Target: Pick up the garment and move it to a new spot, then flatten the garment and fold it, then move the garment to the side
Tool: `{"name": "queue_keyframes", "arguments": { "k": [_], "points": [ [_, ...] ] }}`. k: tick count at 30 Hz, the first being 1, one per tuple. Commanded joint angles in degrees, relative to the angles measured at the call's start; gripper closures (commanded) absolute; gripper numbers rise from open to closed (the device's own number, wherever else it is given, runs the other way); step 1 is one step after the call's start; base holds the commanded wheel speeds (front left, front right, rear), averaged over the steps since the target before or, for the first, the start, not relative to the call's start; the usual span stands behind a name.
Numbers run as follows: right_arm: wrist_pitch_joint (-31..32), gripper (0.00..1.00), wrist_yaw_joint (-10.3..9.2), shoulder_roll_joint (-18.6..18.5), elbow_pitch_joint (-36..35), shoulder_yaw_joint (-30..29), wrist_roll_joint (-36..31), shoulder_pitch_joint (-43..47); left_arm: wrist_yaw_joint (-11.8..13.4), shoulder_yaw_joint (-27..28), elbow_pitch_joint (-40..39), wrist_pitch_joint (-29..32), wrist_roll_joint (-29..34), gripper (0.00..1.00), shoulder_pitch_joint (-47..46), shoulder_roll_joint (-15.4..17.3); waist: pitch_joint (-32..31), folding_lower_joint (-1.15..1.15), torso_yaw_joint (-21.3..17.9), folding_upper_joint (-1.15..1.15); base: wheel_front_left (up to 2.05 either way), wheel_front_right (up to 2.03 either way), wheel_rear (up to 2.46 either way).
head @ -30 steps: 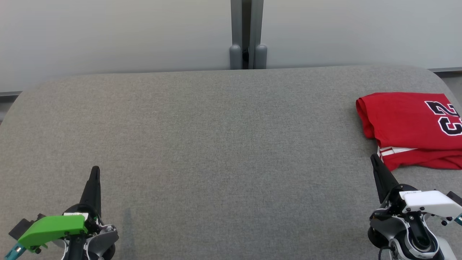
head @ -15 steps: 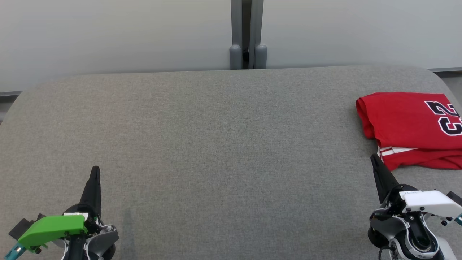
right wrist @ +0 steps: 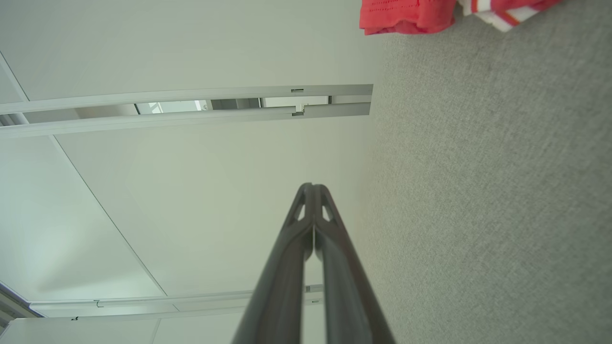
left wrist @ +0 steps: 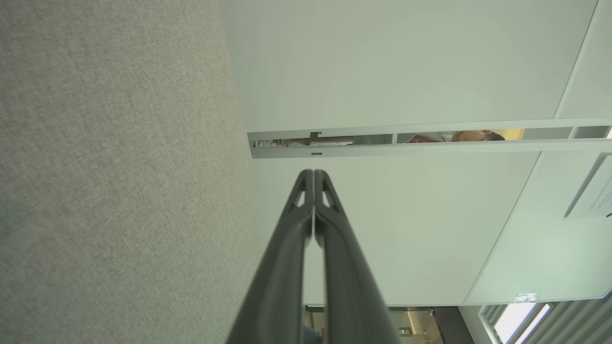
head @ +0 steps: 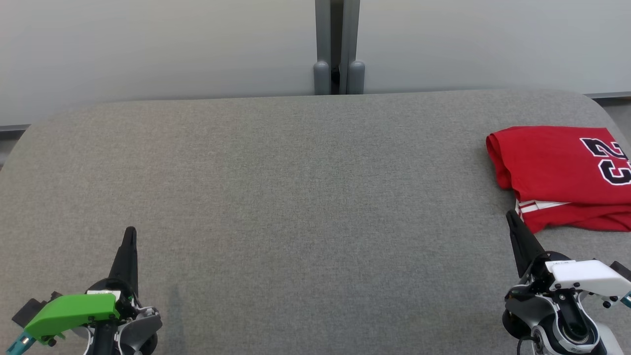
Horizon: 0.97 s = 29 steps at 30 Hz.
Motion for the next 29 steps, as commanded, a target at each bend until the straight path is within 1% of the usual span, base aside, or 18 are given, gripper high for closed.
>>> {"name": "queue_keyframes", "arguments": {
  "k": [1, 29],
  "points": [
    [0.1, 1.0, 0.02, -0.3, -0.3, -0.1, 0.4, -0.4, -0.3, 0.1, -0.1, 0.2, -0.1, 1.0, -0.6, 0.0, 0.0, 0.0, 0.0, 0.0, 0.0, 0.0, 0.0],
    [0.1, 1.0, 0.02, -0.3, -0.3, -0.1, 0.4, -0.4, -0.3, 0.1, -0.1, 0.2, -0.2, 1.0, -0.6, 0.0, 0.0, 0.0, 0.0, 0.0, 0.0, 0.0, 0.0]
  ]
}}
